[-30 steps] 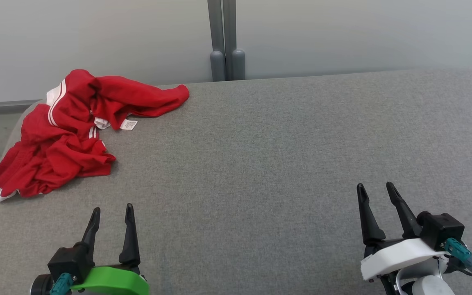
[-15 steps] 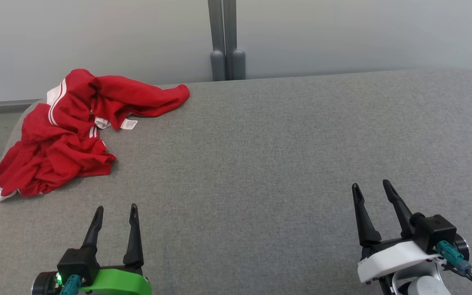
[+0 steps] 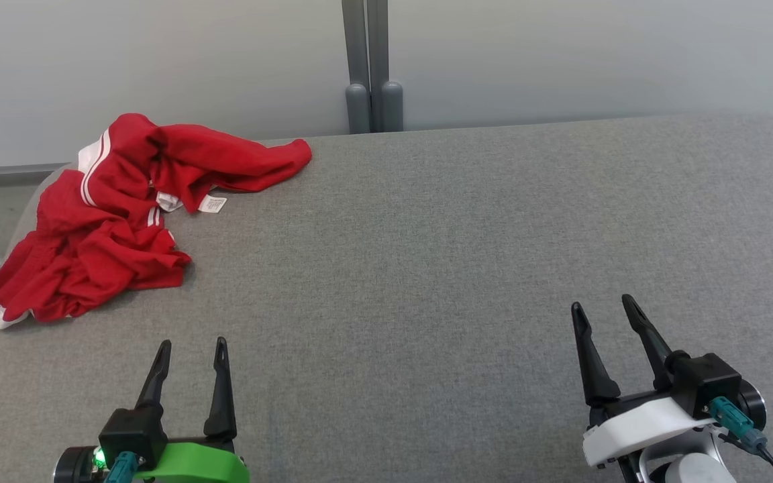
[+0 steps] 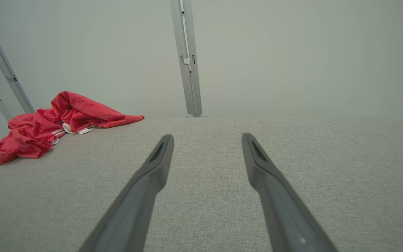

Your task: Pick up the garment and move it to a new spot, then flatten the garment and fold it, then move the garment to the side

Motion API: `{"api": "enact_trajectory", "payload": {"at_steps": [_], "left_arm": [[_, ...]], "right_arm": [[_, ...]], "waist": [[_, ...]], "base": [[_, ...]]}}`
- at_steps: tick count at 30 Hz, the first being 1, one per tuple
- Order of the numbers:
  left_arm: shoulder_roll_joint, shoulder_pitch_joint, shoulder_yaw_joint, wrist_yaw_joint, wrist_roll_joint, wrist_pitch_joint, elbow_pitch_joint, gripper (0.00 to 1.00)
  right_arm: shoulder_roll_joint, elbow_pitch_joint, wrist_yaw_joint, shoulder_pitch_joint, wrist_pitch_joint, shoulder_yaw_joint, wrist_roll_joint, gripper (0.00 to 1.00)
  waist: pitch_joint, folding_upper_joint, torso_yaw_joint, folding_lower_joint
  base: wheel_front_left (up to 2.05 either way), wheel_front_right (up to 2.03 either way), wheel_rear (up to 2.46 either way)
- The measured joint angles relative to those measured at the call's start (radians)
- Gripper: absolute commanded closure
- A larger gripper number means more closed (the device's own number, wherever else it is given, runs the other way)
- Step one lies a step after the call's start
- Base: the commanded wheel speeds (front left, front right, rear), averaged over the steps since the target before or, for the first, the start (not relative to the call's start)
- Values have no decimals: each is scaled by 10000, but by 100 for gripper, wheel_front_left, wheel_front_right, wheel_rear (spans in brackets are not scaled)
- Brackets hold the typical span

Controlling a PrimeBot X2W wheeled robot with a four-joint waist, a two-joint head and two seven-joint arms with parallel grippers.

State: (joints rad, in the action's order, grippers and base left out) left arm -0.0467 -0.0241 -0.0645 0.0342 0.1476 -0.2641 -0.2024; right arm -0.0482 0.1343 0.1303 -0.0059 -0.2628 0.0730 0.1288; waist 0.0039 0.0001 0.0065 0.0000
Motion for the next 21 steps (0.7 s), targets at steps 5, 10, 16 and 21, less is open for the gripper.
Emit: {"api": "enact_trajectory", "payload": {"at_steps": [5, 10, 16, 21], "left_arm": [[0, -1, -12, 0, 2, 0, -42, 0], [0, -1, -35, 0, 2, 0, -98, 0], [0, 11, -69, -8, 4, 0, -161, 0], [-2, 60, -201, -52, 33, -2, -171, 0]], "right_arm": [[0, -2, 0, 6, 0, 6, 8, 0], [0, -10, 0, 11, 0, 8, 10, 0], [-6, -17, 0, 22, 0, 6, 15, 0], [-6, -61, 0, 51, 0, 38, 88, 0]], "waist": [[-12, 0, 16, 0], [-7, 0, 44, 0], [-2, 0, 193, 0], [-7, 0, 588, 0]], "base": [[0, 0, 0], [0, 0, 0], [0, 0, 0], [0, 0, 0]]}}
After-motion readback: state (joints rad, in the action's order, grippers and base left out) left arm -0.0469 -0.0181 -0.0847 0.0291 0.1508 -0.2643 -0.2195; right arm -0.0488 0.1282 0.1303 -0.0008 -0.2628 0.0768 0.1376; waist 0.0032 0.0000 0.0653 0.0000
